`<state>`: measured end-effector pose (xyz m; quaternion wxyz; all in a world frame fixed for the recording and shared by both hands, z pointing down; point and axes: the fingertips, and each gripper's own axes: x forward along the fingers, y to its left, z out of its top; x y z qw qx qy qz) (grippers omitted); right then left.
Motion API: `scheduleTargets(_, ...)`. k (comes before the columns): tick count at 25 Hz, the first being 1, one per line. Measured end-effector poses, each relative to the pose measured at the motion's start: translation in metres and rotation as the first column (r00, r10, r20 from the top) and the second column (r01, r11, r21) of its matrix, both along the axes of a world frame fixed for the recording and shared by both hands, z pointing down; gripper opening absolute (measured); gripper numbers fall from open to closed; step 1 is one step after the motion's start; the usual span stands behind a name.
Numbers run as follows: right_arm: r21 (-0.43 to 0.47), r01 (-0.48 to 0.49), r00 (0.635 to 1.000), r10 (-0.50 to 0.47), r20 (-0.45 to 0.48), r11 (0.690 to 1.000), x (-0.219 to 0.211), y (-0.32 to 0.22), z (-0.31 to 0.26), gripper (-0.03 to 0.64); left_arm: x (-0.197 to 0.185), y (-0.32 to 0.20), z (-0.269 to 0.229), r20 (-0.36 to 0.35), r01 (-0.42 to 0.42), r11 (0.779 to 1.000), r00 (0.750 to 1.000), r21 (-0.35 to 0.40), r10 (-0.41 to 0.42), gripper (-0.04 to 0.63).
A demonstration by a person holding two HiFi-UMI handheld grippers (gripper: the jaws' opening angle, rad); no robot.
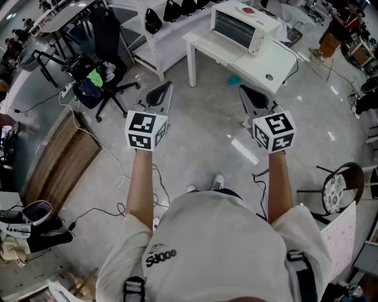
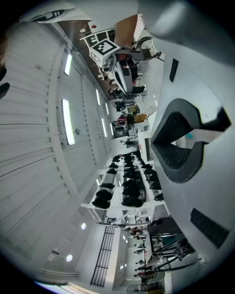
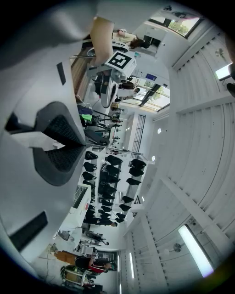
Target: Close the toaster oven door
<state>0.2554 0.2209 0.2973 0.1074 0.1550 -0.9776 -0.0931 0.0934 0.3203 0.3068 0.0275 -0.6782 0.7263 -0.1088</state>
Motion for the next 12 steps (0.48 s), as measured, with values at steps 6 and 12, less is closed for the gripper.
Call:
scheduleTargets(6, -0.061, -0.009, 0.997, 0.014, 0.078, 0.998, -0.014, 0.001, -0.001, 0.008, -0.022, 0.003, 0.010, -0.010, -0.013, 1.000, 1.000, -0.010, 0.013, 0.015)
scheduleTargets(12, -0.094, 0.028, 0.998, -0.022, 0.061, 0.995, -0.038, -0.011, 0.014, 0.008, -0.042, -0.014, 0.023, -0.019, -0.026, 0.999, 0.999, -0.018, 0.026, 0.015)
